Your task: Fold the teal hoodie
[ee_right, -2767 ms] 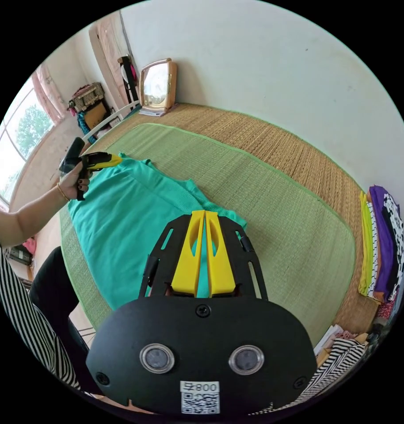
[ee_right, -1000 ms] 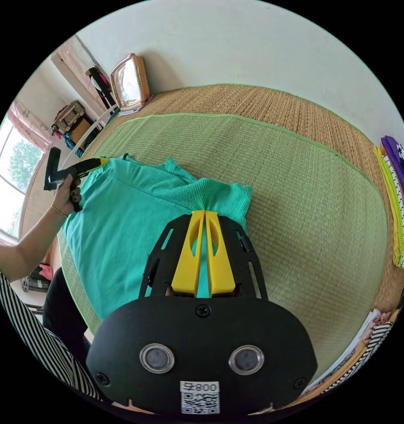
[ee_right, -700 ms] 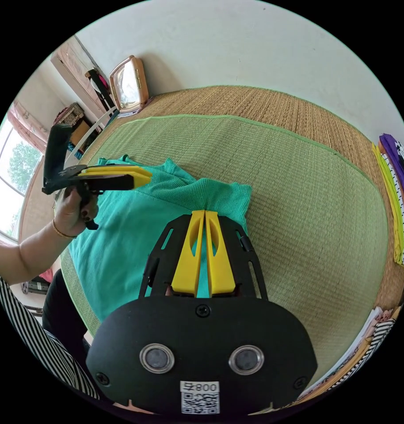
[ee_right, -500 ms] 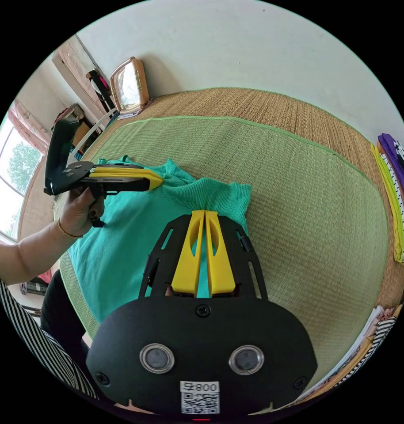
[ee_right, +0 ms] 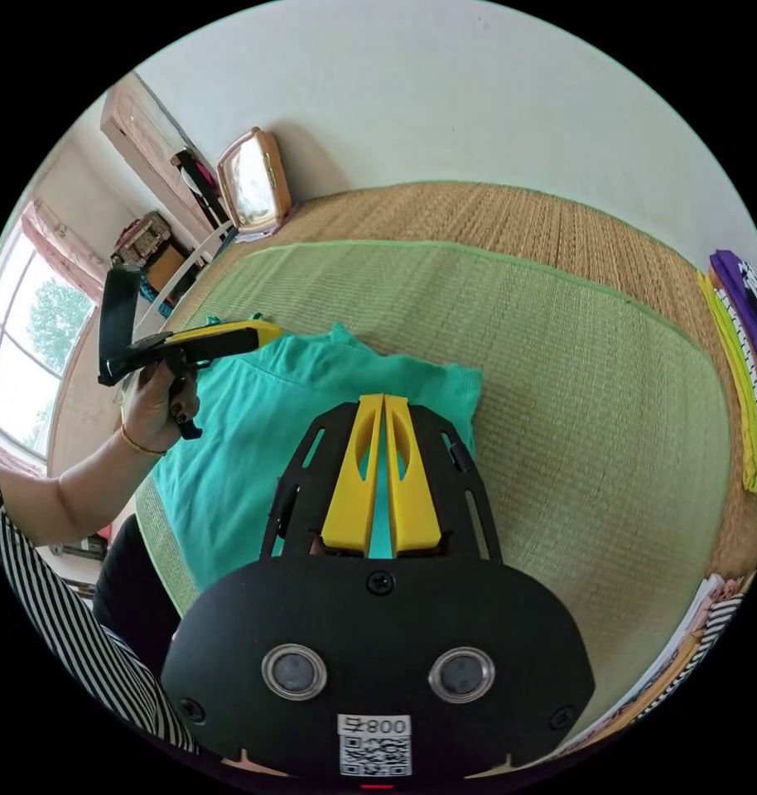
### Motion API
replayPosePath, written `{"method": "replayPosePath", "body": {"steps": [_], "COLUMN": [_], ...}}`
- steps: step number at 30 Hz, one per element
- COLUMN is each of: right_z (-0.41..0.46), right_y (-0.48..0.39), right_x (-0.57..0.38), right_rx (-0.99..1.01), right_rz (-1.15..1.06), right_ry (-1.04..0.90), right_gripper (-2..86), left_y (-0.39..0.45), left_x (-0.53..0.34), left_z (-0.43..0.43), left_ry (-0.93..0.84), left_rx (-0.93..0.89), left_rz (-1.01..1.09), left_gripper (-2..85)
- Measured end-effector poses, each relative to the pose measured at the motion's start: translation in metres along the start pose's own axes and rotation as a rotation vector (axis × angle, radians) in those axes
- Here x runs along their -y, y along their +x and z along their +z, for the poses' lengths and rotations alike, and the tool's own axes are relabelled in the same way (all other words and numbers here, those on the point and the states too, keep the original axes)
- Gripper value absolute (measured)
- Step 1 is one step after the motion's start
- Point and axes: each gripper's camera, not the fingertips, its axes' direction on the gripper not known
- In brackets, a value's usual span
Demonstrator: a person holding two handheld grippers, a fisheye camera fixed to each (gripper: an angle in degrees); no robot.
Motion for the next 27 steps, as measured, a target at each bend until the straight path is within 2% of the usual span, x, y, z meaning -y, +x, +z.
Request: {"method": "replayPosePath", "body": {"steps": [3,5,7,9,11,14,16,17,19,23,27], "right_z": [0.0,0.014,0.019,0.016,0.011,0.002,0.0,0.004,0.01,0.006,0.007], "right_y": [0.001,0.018,0.034,0.046,0.051,0.05,0.053,0.058,0.065,0.07,0.071], "right_x": [0.006,0.007,0.002,-0.002,-0.008,-0.014,-0.017,-0.018,-0.02,-0.024,-0.031], "right_rx": [-0.032,-0.061,0.006,0.066,0.08,0.06,0.024,0.028,0.054,0.059,0.041], "right_rz": [-0.005,0.049,0.1,0.151,0.189,0.192,0.215,0.237,0.251,0.284,0.297], "right_ry": [0.001,-0.052,-0.056,-0.043,-0.025,0.008,0.017,-0.003,-0.023,-0.02,-0.04], "right_gripper": [0.1,0.1,0.1,0.0,0.0,0.0,0.1,0.1,0.1,0.0,0.0], "left_y": [-0.034,-0.069,-0.099,-0.127,-0.144,-0.147,-0.16,-0.172,-0.183,-0.184,-0.199], "left_x": [-0.029,-0.051,-0.065,-0.076,-0.087,-0.096,-0.102,-0.105,-0.113,-0.126,-0.131], "left_z": [-0.04,-0.067,-0.077,-0.08,-0.096,-0.118,-0.12,-0.116,-0.123,-0.15,-0.146], "left_ry": [0.05,0.068,0.041,-0.018,0.041,0.104,0.077,0.02,0.049,0.102,-0.02], "left_rx": [0.063,0.193,0.281,0.283,0.189,0.272,0.287,0.278,0.22,0.246,0.271], "left_rz": [-0.099,-0.204,-0.297,-0.36,-0.395,-0.388,-0.412,-0.431,-0.449,-0.419,-0.394], "left_gripper": [0.2,0.2,0.2,0.2,0.2,0.1,0.1,0.1,0.1,0.1,0.1]}}
